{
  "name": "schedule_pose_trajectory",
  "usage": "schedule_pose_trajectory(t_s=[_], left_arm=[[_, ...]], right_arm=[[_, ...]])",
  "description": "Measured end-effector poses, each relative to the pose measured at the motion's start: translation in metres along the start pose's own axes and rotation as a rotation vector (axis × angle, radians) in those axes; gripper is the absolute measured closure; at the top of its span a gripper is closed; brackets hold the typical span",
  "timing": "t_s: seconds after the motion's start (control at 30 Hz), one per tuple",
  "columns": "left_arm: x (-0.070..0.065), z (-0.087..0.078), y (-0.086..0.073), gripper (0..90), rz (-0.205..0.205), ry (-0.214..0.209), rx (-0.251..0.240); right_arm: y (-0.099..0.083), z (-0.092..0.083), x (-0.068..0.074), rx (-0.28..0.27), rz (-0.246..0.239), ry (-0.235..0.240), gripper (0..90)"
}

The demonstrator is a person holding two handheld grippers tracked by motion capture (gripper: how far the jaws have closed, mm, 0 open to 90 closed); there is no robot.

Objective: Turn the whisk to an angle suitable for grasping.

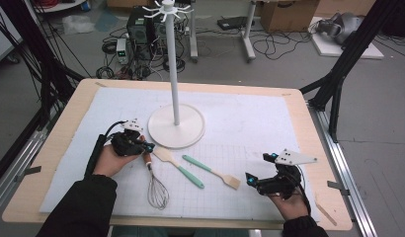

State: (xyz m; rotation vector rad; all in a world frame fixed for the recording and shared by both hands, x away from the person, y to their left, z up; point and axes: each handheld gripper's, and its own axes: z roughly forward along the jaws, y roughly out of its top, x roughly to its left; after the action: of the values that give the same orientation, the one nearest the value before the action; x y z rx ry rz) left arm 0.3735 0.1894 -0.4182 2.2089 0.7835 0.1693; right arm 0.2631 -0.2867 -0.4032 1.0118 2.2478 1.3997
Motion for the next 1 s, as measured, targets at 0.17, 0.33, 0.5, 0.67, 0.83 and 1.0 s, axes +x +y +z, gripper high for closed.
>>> schedule_pose_trajectory(t_s=[0.17,0.33,0.5,0.67,0.83,1.0], left_arm=[[-0.0023,0.0032,0.0001,89.5,0.007,-0.002,0.01],[-0.0009,0.0044,-0.0009,89.5,0.009,0.005,0.029],[-0.0003,0.0039,-0.0016,89.5,0.007,0.008,0.035],[-0.0003,0.0054,-0.0017,89.5,0.009,0.01,0.041],[0.0012,0.0037,-0.0025,89.5,-0.002,0.014,0.032],[0.0046,0.002,-0.0028,89.5,-0.006,0.025,0.028]], right_arm=[[0.0001,0.0002,0.0002,0.001,-0.002,0.001,1.0],[0.0001,-0.0002,0.0005,-0.002,0.002,0.002,1.0],[0.0001,0.0002,0.0002,0.0,-0.003,0.001,1.0],[0.0001,-0.0001,0.0006,-0.003,0.0,0.003,1.0],[0.0001,0.0,0.0006,-0.002,-0.002,0.004,1.0],[0.0001,0.0003,0.0006,0.0,-0.006,0.008,1.0]])
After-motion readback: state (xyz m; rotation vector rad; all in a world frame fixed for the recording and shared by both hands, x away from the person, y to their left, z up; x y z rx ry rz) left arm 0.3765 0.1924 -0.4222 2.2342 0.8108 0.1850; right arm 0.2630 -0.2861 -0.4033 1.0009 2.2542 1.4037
